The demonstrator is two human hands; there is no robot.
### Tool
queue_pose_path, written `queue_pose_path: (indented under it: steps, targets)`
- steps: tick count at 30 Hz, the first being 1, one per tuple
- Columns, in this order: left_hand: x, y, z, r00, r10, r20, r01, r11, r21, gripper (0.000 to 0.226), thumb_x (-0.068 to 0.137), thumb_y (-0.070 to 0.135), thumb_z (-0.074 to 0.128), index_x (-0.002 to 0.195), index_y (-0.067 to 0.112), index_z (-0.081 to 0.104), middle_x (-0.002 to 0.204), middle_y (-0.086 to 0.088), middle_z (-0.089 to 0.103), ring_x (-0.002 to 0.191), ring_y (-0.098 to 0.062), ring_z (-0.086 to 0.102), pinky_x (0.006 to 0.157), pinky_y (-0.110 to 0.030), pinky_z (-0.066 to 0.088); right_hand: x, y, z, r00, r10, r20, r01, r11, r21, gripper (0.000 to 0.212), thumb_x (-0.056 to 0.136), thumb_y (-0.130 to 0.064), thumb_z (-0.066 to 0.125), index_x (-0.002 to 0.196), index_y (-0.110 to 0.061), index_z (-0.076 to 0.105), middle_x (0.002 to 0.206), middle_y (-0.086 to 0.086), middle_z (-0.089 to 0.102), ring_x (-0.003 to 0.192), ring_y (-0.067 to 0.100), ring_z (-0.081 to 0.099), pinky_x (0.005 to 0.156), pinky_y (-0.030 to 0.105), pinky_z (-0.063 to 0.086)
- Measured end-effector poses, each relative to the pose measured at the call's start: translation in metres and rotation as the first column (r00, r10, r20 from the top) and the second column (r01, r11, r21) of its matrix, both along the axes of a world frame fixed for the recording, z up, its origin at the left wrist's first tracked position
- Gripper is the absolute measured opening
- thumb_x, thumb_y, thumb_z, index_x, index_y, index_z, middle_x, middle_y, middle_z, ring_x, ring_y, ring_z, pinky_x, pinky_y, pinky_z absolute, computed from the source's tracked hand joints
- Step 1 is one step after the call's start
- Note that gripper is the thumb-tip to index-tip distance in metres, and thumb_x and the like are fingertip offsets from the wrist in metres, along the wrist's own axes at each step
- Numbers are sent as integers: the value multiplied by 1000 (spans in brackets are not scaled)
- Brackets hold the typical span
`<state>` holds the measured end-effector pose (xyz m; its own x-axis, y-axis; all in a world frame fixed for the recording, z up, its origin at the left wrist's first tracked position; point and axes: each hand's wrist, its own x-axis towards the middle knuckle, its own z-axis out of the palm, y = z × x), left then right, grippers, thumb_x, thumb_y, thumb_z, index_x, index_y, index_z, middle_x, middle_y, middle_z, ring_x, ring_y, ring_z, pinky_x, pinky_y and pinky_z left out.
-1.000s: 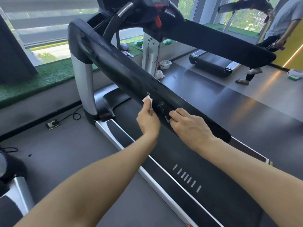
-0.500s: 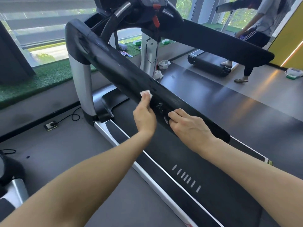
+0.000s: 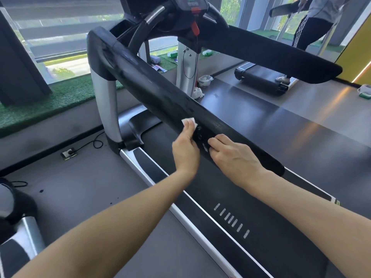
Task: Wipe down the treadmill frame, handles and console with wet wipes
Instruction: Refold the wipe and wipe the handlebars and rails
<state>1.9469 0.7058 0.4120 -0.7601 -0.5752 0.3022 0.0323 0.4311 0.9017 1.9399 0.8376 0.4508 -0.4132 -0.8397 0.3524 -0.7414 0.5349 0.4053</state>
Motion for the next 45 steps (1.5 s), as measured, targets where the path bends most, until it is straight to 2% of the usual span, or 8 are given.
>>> queue_pose_path:
  steps: [6, 10, 14, 16, 23, 32, 40, 45]
  targets:
    - [-26, -29, 20, 995, 89, 42, -87, 995, -56, 51, 90, -10, 38, 134, 12, 54, 132, -4, 58, 123, -17, 51, 93, 0, 25, 3, 0, 2, 999, -8, 38, 8, 1000, 9, 17, 63, 8, 68, 66, -8, 68, 82, 1, 61, 79, 21, 61, 37, 22, 38]
    - [-25, -28, 18, 995, 99, 27, -95, 990, -107, 52, 89, -10, 37, 133, 12, 54, 128, -5, 61, 118, -21, 55, 94, -10, 30, 2, 1, 1, 999, 2, 33, -2, 1000, -1, 22, 70, 8, 54, 64, -8, 67, 81, 1, 61, 78, 21, 61, 38, 22, 40]
    - [12, 16, -11, 995, -60, -82, 56, 997, -52, 48, 92, -11, 41, 134, 8, 51, 128, 21, 43, 104, 34, 33, 89, 9, 22, 3, 6, -1, 1000, 9, 13, -9, 1000, -15, 44, 75, 5, 28, 63, -11, 67, 80, 0, 63, 77, 19, 63, 50, 21, 43]
    - [18, 24, -18, 992, -93, -88, 90, 995, -31, 50, 91, -13, 41, 135, 9, 50, 131, 18, 37, 99, 42, 21, 90, 10, 20, 5, 10, -2, 1000, 13, 7, -13, 1000, -10, 45, 76, 5, 27, 63, -11, 67, 81, 0, 63, 78, 19, 63, 55, 20, 45]
    - [-8, 4, -1, 997, 25, -70, -25, 1000, 1, 46, 94, -9, 40, 135, 9, 51, 142, -3, 45, 126, 2, 37, 94, 8, 16, 9, 20, -3, 1000, 6, 27, -5, 1000, -18, 46, 75, 6, 26, 63, -11, 67, 84, 1, 64, 81, 20, 63, 57, 21, 48]
    - [19, 31, -18, 991, -75, -111, 71, 997, -41, 55, 87, -17, 43, 131, 12, 55, 135, 12, 42, 118, 20, 29, 98, 4, 21, 12, 26, -5, 999, 30, 31, -28, 998, -58, 44, 77, 3, 30, 70, -8, 71, 86, 3, 67, 82, 20, 65, 62, 22, 50]
    - [23, 43, -12, 1000, -17, -8, 18, 994, 104, 47, 93, -7, 45, 132, 17, 54, 137, 2, 51, 122, -2, 46, 92, 8, 23, 12, 28, -3, 998, 61, 29, -59, 995, -76, 44, 77, 2, 30, 72, -6, 72, 87, 3, 68, 82, 20, 66, 56, 21, 49]
    - [30, 47, -12, 999, -51, 5, 49, 984, 171, 47, 94, -8, 44, 132, 17, 55, 136, 7, 51, 113, 11, 42, 93, 7, 26, 12, 29, -2, 997, 77, 10, -76, 993, -88, 41, 79, 3, 31, 75, -2, 71, 87, 5, 67, 80, 22, 65, 55, 22, 50]
